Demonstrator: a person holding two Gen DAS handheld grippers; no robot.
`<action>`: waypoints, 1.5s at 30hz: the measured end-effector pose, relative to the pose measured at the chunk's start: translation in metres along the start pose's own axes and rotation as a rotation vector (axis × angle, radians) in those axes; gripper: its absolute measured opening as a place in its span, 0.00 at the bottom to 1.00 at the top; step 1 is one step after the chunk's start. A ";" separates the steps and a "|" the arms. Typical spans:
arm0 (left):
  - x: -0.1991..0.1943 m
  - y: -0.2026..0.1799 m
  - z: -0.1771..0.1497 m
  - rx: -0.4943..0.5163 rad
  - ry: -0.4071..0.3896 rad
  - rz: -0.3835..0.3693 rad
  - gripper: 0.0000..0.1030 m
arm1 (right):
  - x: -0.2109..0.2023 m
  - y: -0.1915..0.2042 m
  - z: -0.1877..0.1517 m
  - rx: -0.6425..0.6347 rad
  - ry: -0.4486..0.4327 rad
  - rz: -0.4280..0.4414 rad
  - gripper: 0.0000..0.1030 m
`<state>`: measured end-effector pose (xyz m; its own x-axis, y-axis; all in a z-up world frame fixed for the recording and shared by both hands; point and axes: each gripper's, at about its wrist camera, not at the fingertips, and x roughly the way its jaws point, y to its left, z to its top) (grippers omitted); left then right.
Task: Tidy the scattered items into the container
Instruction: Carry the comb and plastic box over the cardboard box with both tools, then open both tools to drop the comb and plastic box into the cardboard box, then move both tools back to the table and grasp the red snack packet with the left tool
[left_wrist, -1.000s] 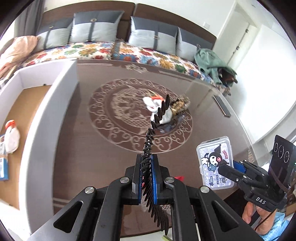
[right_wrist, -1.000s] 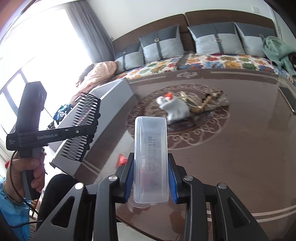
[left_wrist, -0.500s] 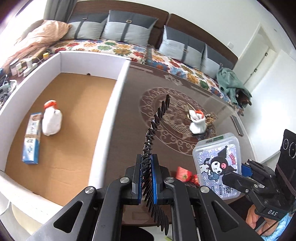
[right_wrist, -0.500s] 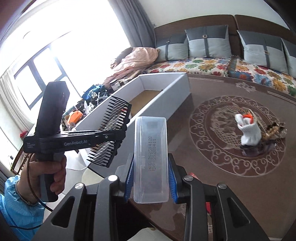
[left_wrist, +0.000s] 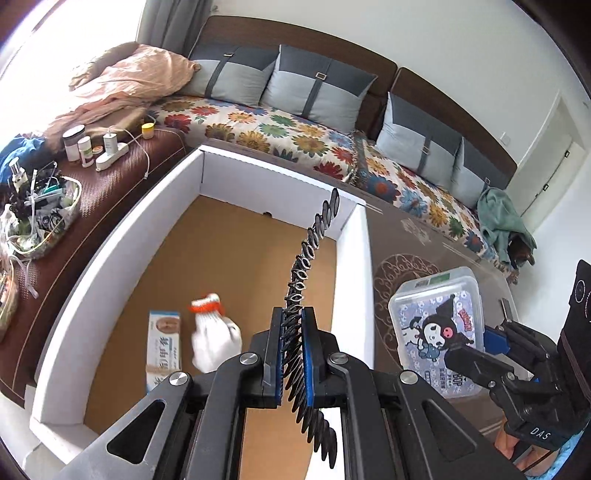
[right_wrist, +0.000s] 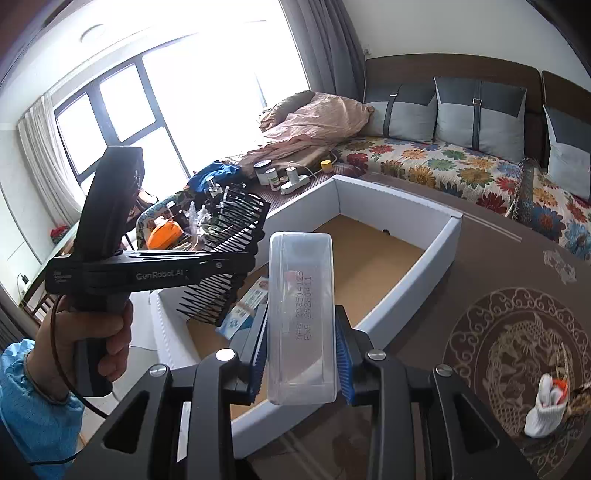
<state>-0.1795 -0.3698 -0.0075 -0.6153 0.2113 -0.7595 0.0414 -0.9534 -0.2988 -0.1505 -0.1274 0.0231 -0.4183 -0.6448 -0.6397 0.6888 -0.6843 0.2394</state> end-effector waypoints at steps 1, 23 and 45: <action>0.007 0.006 0.009 -0.006 0.006 0.005 0.08 | 0.013 -0.004 0.012 -0.002 0.007 -0.011 0.32; 0.161 0.051 0.053 -0.091 0.238 0.092 0.09 | 0.223 -0.109 0.069 0.228 0.280 -0.092 0.33; 0.086 0.014 0.031 -0.084 0.187 0.107 0.68 | 0.117 -0.095 0.057 0.277 0.107 -0.089 0.40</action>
<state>-0.2559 -0.3719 -0.0596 -0.4477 0.1537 -0.8809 0.1683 -0.9530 -0.2518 -0.2983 -0.1572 -0.0327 -0.3950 -0.5491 -0.7365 0.4585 -0.8126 0.3599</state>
